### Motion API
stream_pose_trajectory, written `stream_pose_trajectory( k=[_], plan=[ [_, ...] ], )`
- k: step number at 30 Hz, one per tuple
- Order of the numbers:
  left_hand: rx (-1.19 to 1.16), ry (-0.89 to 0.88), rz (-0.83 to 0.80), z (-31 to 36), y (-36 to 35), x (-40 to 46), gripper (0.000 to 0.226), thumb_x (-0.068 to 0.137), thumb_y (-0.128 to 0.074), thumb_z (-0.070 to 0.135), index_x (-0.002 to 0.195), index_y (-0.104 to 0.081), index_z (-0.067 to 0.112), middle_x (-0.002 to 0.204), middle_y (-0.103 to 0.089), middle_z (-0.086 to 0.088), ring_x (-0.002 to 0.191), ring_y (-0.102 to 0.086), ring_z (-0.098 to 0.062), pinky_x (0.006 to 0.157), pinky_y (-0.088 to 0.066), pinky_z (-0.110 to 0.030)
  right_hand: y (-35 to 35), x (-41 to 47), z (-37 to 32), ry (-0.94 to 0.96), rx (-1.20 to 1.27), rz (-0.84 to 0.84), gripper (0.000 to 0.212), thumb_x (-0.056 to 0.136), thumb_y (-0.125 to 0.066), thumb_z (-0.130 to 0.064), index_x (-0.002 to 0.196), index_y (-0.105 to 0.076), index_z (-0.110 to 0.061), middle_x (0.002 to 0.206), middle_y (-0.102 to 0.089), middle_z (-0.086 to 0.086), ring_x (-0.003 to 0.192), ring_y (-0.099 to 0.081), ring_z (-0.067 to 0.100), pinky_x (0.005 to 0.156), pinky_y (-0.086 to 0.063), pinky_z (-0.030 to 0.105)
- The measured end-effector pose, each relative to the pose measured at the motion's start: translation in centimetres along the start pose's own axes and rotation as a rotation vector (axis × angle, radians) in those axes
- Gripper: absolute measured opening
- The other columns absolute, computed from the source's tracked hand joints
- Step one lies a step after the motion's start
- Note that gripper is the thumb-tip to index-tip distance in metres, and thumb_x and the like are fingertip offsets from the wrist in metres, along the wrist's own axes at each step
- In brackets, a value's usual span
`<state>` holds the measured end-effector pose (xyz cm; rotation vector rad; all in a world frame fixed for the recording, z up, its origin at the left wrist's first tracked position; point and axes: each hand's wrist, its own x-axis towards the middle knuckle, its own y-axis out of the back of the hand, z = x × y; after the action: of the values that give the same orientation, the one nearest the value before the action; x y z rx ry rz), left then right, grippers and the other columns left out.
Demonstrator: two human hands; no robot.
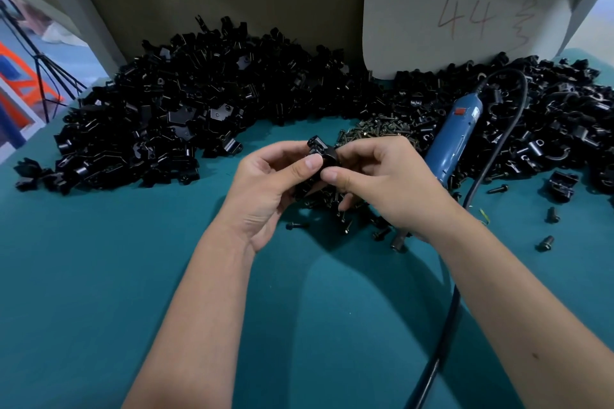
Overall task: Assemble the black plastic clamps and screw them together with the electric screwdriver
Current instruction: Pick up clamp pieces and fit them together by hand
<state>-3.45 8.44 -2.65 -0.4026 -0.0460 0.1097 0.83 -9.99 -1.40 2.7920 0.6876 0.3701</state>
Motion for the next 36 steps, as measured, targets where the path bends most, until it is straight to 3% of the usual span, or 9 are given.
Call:
stream_pose_trajectory(
  k=[2, 5, 8, 11, 15, 18, 25, 32, 36],
  plan=[
    [-0.034, -0.017, 0.046, 0.2, 0.1, 0.1, 0.028, 0.071, -0.080, 0.013, 0.098, -0.075, 0.008, 0.096, -0.078, -0.010, 0.087, -0.075, -0.020, 0.079, -0.061, -0.029, -0.7, 0.0, 0.0, -0.049, 0.076, 0.076, 0.012, 0.090, -0.082, -0.023, 0.100, -0.076, -0.024, 0.084, -0.077, 0.001, 0.063, -0.074, 0.023, 0.068, -0.064, 0.052],
    [-0.147, -0.060, 0.222, 0.4, 0.4, 0.5, 0.019, 0.076, -0.078, 0.010, 0.095, -0.073, 0.008, 0.093, -0.078, -0.008, 0.086, -0.076, -0.018, 0.078, -0.061, -0.029, -2.4, -0.1, 0.0, 0.038, -0.250, 0.161, 0.017, 0.090, -0.082, -0.031, 0.100, -0.073, -0.021, 0.082, -0.071, -0.003, 0.065, -0.067, 0.014, 0.070, -0.061, 0.042],
    [-0.103, -0.130, 0.402, 0.2, 0.6, 0.9, 0.010, 0.087, -0.077, 0.003, 0.094, -0.072, 0.009, 0.085, -0.077, -0.002, 0.081, -0.076, -0.015, 0.087, -0.061, -0.039, -4.4, -0.8, -0.7, 0.189, -0.776, -0.083, 0.016, 0.093, -0.074, -0.035, 0.106, -0.073, -0.027, 0.095, -0.063, -0.007, 0.087, -0.061, 0.018, 0.080, -0.053, 0.040],
    [-0.029, -0.132, 0.428, 0.0, 0.4, 0.7, 0.011, 0.089, -0.077, 0.004, 0.097, -0.072, 0.009, 0.084, -0.078, -0.001, 0.079, -0.077, -0.016, 0.096, -0.059, -0.043, -5.2, -0.8, -0.6, 0.177, -0.946, -0.275, 0.021, 0.100, -0.064, -0.029, 0.120, -0.070, -0.024, 0.106, -0.056, -0.001, 0.103, -0.059, 0.028, 0.083, -0.050, 0.044],
    [-0.064, -0.082, 0.408, -0.1, 0.3, 0.5, 0.010, 0.090, -0.074, 0.001, 0.095, -0.071, 0.009, 0.084, -0.078, -0.001, 0.079, -0.076, -0.016, 0.092, -0.062, -0.036, -4.3, -0.5, -0.3, 0.168, -0.747, -0.300, 0.010, 0.098, -0.068, -0.015, 0.108, -0.071, -0.014, 0.102, -0.062, 0.001, 0.093, -0.059, 0.020, 0.085, -0.048, 0.036],
    [-0.102, -0.045, 0.343, -0.1, 0.2, 0.5, 0.010, 0.092, -0.071, 0.002, 0.098, -0.069, 0.009, 0.089, -0.078, -0.004, 0.080, -0.075, -0.016, 0.087, -0.062, -0.032, -3.2, -0.5, -0.1, 0.182, -0.444, -0.062, 0.011, 0.097, -0.071, -0.010, 0.106, -0.073, -0.015, 0.093, -0.067, -0.004, 0.079, -0.058, 0.008, 0.077, -0.045, 0.022],
    [-0.264, 0.135, 0.111, 0.0, -0.4, -0.1, 0.022, 0.080, -0.075, 0.014, 0.101, -0.071, 0.008, 0.104, -0.078, -0.013, 0.100, -0.075, -0.024, 0.079, -0.061, -0.027, -1.2, 0.3, 0.2, 0.143, 0.091, 0.403, 0.016, 0.099, -0.069, -0.009, 0.103, -0.078, -0.022, 0.082, -0.071, -0.017, 0.074, -0.062, -0.001, 0.074, -0.050, 0.018],
    [-0.220, 0.169, 0.040, -0.1, -0.9, -0.4, 0.008, 0.079, -0.076, 0.018, 0.085, -0.082, 0.016, 0.101, -0.078, -0.007, 0.091, -0.076, -0.016, 0.077, -0.061, -0.025, -1.1, 0.3, 0.5, 0.122, 0.127, 0.418, 0.016, 0.097, -0.074, -0.014, 0.101, -0.080, -0.029, 0.085, -0.076, -0.012, 0.075, -0.065, 0.000, 0.076, -0.051, 0.023],
    [-0.204, 0.171, 0.014, -0.1, -0.8, -0.4, 0.008, 0.080, -0.076, 0.019, 0.084, -0.083, 0.018, 0.100, -0.078, -0.006, 0.092, -0.076, -0.015, 0.078, -0.061, -0.025, -1.2, 0.2, 0.7, 0.120, 0.056, 0.366, 0.018, 0.096, -0.074, -0.014, 0.100, -0.080, -0.031, 0.092, -0.078, -0.013, 0.087, -0.073, 0.006, 0.082, -0.055, 0.022]
  ],
)
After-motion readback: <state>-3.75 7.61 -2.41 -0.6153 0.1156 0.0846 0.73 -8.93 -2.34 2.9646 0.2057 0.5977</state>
